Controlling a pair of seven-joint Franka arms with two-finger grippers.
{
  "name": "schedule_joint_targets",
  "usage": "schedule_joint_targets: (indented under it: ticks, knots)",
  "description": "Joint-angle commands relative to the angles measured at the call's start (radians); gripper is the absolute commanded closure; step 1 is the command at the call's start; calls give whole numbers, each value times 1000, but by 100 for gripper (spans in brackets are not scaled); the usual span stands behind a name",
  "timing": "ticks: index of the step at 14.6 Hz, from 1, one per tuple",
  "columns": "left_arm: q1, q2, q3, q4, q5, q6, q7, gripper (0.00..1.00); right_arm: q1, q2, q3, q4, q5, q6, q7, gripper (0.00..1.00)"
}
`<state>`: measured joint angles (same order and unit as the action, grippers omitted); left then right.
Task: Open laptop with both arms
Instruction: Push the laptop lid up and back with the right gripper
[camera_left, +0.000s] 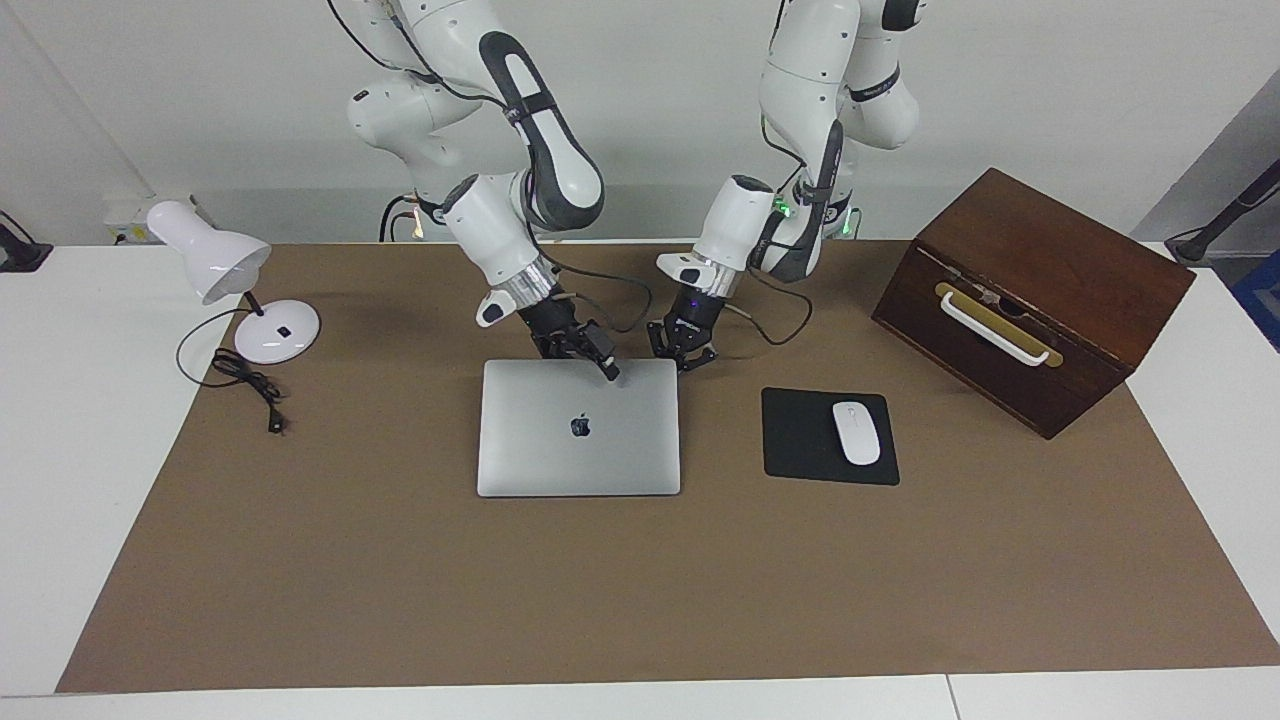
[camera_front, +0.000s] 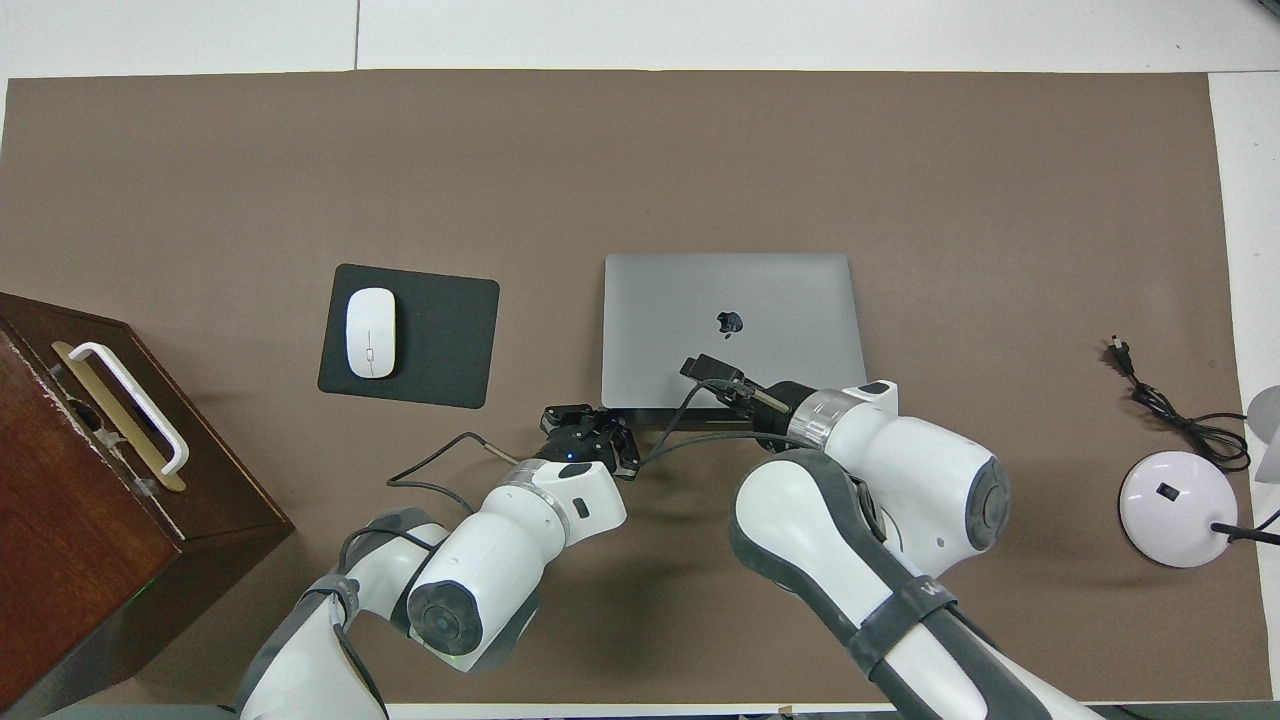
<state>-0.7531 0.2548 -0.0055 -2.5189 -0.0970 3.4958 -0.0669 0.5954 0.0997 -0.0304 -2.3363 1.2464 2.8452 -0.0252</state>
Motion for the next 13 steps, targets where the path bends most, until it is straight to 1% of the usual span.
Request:
schedule_joint_targets:
  ticks: [1,3,8,11,13]
  knots:
    - [-12,60,1,20,11,11,-1,100,-34,-12,-9,14,-215,-75,146,0]
    - [-12,61,1,20,11,11,-1,100,-61,-12,-9,32,-347,-128,235,0]
    - [-12,61,1,20,11,11,-1,100,-104,-11,-11,77,-475,-208,320,0]
    - [-12,61,1,20,11,11,-1,100,-143,-9,-9,130,-582,-285,387,0]
    - [-12,61,1,20,11,11,-1,100,-161,-5,-9,170,-631,-325,427,0]
